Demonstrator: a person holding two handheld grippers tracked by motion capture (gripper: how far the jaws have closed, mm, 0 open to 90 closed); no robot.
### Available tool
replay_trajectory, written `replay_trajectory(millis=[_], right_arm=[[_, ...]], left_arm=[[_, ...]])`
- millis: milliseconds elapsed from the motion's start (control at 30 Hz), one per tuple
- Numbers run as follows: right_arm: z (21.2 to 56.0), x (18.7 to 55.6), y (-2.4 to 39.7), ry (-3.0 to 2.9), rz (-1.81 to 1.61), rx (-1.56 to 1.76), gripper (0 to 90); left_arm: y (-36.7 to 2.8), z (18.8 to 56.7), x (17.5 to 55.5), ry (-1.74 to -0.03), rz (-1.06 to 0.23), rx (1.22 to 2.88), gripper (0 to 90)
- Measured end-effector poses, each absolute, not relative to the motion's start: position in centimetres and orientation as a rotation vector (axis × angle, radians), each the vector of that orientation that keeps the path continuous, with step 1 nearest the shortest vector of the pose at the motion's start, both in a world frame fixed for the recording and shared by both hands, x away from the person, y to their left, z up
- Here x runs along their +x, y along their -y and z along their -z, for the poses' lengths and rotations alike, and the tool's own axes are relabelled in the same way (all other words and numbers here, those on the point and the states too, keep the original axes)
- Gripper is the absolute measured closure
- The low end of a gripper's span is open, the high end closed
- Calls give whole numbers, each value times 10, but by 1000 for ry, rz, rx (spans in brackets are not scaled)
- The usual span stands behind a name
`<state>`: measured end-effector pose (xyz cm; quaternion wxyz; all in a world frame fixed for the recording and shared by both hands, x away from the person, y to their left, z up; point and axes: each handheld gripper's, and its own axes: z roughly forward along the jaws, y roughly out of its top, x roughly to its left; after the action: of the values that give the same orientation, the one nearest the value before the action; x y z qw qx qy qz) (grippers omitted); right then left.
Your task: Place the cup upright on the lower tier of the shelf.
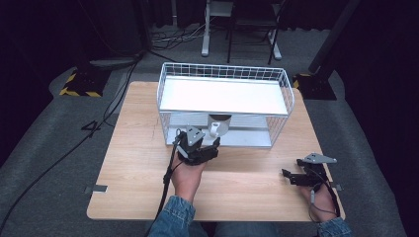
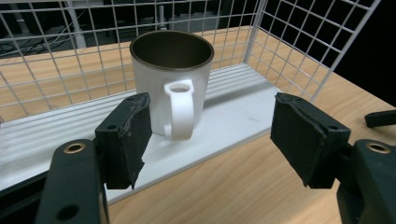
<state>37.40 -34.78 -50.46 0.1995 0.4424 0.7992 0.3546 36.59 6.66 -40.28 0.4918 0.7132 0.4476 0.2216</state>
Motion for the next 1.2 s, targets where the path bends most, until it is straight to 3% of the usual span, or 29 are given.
replay_trajectory(millis=[600,1200], right_arm=[[505,374,348,-2234,-991,1237,200],[505,374,348,-2236,-990,1236,200]], left_arm=[[-119,409,329,-1038,-561,1820,257],[-168,464,312,-1092,-552,1925,184]])
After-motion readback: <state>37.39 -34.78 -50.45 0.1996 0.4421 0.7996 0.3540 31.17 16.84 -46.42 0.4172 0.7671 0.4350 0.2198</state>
